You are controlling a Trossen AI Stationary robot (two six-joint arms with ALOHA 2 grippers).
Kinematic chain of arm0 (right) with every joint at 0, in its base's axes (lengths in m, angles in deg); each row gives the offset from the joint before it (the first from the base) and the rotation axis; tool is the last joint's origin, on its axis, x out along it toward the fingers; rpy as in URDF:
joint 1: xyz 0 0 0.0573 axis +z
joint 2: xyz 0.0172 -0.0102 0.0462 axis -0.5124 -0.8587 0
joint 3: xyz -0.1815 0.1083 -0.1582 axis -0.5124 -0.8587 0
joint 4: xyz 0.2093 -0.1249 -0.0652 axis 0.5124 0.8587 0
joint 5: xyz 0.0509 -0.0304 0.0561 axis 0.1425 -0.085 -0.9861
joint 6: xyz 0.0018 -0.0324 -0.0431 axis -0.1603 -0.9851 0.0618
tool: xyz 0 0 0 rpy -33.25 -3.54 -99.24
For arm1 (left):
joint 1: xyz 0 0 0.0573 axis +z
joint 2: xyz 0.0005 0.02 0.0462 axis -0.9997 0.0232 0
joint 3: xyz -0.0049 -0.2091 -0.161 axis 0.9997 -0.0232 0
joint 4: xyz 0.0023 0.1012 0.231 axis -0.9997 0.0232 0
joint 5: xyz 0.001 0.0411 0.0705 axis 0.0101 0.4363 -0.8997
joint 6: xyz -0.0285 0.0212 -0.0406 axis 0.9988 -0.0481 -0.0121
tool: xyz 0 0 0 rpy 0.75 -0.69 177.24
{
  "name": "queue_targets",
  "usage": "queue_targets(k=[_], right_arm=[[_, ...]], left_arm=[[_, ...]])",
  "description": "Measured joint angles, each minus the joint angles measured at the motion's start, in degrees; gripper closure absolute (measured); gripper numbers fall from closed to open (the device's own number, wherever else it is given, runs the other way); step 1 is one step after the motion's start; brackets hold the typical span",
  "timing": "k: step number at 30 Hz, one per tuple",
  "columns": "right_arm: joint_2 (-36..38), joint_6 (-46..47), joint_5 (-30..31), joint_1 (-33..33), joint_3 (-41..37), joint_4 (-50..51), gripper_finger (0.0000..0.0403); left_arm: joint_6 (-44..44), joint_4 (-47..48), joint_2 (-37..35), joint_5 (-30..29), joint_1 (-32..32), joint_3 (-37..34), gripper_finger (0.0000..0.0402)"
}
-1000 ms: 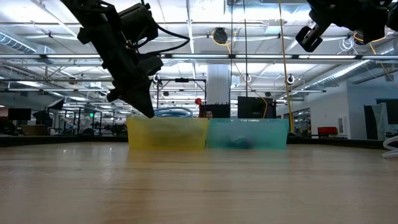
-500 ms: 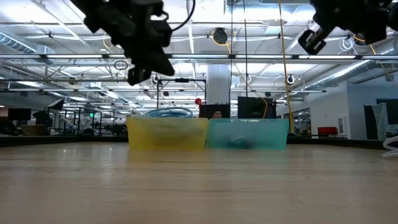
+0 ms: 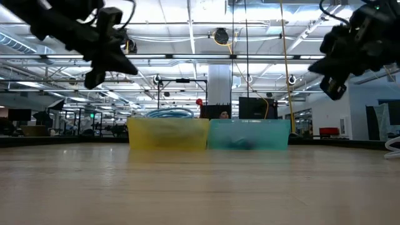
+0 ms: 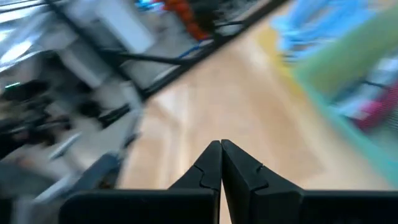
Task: Pick and place USB-C Cables
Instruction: Return to Home Position
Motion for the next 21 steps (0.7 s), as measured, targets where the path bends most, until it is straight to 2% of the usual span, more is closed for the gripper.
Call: queue_targets(k=[5,9,12,21], right_arm=[[4.9,-3.4,11.2,0.1,-1.8,10.0,0.0403],[6.1,-6.4,13.0,0.2,-3.2,11.1,0.0403],[6.1,-6.2,14.5,0.2,-3.2,11.1,0.0403],[6.1,-4.4,21.3,0.2,-3.3,13.0,0.0403]], left_arm=[[6.0,-9.3,-7.5,-7.6,-1.0,-11.1,0.0401],[5.1,-12.1,-10.4,-12.2,-1.4,-17.0,0.0401],[7.4,-11.8,-11.1,-14.6,-1.4,-20.5,0.0401],[15.0,-11.6,-11.2,-15.7,-1.4,-24.9,0.0401]])
